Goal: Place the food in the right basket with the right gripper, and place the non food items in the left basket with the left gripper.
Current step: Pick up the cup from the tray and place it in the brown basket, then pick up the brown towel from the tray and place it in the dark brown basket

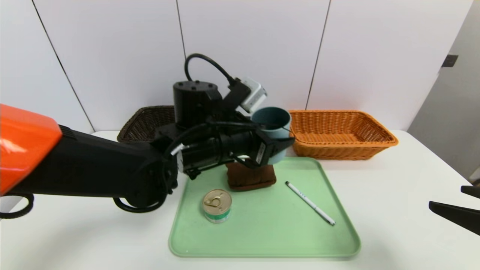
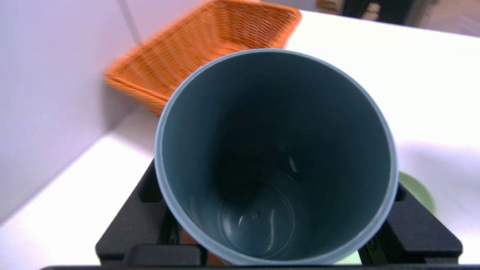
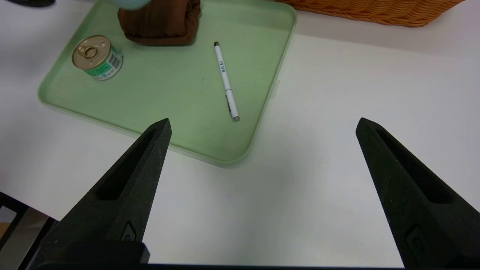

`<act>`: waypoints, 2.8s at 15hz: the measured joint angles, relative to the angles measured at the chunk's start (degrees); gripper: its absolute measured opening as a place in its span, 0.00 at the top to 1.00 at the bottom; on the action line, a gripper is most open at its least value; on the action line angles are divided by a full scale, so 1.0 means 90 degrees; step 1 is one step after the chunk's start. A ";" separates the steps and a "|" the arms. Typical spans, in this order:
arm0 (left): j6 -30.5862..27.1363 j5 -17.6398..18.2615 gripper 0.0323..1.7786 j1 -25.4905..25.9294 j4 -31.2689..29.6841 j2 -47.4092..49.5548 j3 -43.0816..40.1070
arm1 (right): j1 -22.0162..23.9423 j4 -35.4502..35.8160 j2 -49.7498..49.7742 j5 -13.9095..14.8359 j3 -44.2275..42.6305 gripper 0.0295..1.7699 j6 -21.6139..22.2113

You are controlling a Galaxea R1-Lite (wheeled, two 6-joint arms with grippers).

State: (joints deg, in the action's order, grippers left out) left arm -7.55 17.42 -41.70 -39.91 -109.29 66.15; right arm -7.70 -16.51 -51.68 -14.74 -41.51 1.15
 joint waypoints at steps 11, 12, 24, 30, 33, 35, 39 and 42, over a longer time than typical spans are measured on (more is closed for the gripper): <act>0.0065 -0.0001 0.35 0.2758 0.2404 0.0425 0.1826 | 0.0003 0.0022 0.0018 0.0009 0.0141 0.04 0.0012; 0.0065 -0.0001 0.35 0.2977 0.2441 0.0347 0.1906 | 0.0000 0.0027 0.0018 0.0005 0.0156 0.04 0.0009; 0.0015 0.0015 0.35 0.4469 0.2163 -0.1188 0.2151 | 0.0003 0.0016 -0.0004 0.0022 0.0209 0.04 0.0009; 0.0043 0.0027 0.24 0.4642 0.2071 -0.1602 0.2169 | -0.0001 0.0024 -0.0019 0.0022 0.0284 0.04 0.0007; 0.0061 0.0020 0.18 0.4654 0.2076 -0.1625 0.2127 | 0.0005 0.0028 -0.0031 0.0027 0.0286 0.04 0.0007; 0.0083 0.0020 0.15 0.4661 0.2076 -0.1462 0.2040 | 0.0008 0.0027 -0.0031 0.0030 0.0289 0.04 0.0009; 0.0100 0.0027 0.11 0.4676 0.2076 -0.0699 0.1761 | 0.0008 0.0027 -0.0015 0.0030 0.0318 0.04 0.0019; 0.0092 0.0024 0.09 0.4673 0.2081 0.0070 0.1547 | 0.0015 0.0024 0.0018 0.0020 0.0343 0.04 0.0026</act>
State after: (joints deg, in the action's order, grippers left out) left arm -6.72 17.64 0.35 -21.19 -108.65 80.07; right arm -7.57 -16.29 -51.52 -14.56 -38.42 1.38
